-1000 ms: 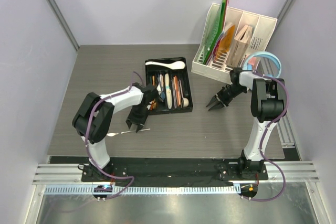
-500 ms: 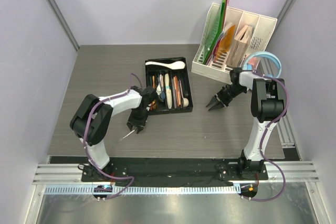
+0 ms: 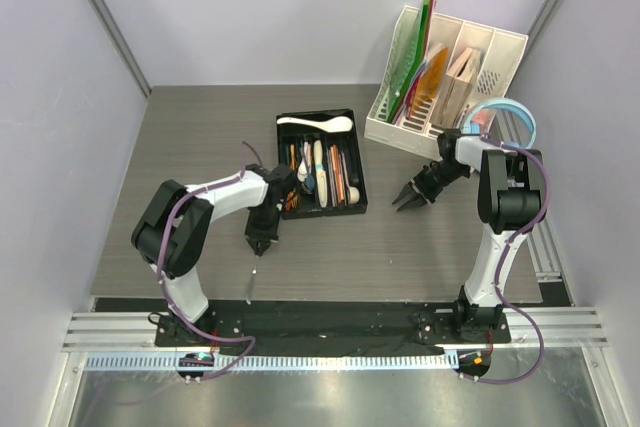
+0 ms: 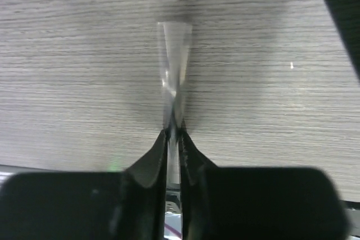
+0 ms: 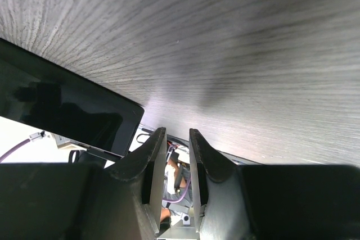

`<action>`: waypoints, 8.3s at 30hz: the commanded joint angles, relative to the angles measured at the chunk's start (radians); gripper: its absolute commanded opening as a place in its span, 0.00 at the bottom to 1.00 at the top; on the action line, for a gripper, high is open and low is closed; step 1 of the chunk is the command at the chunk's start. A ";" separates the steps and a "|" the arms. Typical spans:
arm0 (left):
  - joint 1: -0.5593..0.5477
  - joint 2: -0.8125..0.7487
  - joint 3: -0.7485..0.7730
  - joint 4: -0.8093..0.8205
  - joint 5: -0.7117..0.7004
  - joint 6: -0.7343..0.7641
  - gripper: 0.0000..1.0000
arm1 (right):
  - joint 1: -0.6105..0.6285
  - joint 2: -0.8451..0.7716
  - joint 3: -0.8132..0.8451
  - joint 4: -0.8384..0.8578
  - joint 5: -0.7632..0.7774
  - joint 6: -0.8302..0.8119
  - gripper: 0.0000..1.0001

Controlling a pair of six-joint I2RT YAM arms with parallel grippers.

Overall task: Sort the eating utensils into containers
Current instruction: Pick up the knife at the center of the board, then place the knife in the storage box, then move the storage box to the center of the board.

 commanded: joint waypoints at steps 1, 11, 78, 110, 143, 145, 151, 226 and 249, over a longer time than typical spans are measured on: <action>0.014 0.026 -0.029 -0.098 0.012 -0.058 0.00 | 0.028 0.022 -0.044 -0.083 -0.047 0.010 0.29; 0.018 -0.068 0.033 -0.142 -0.026 -0.132 0.00 | 0.028 0.022 -0.041 -0.081 -0.047 0.010 0.29; 0.204 0.412 1.163 0.017 0.341 -0.110 0.00 | 0.028 0.028 -0.054 -0.060 -0.061 0.019 0.29; 0.242 0.492 1.059 -0.190 0.304 0.028 0.00 | 0.028 0.068 -0.034 -0.060 -0.066 0.024 0.29; 0.207 0.308 1.008 -0.004 0.160 -0.033 0.38 | 0.028 0.024 -0.034 -0.066 -0.032 0.024 0.29; 0.210 0.256 1.019 -0.003 0.114 -0.053 0.41 | 0.028 0.013 -0.009 -0.089 0.005 0.018 0.29; 0.256 0.187 0.995 -0.056 0.063 -0.112 0.42 | 0.076 -0.052 0.205 -0.230 0.115 -0.054 0.31; 0.164 0.293 0.538 0.040 0.291 0.069 0.38 | 0.522 0.143 0.551 -0.317 0.629 -0.390 0.44; 0.096 0.080 0.431 0.023 0.334 0.072 0.39 | 0.530 -0.101 0.403 -0.406 0.570 -0.361 0.44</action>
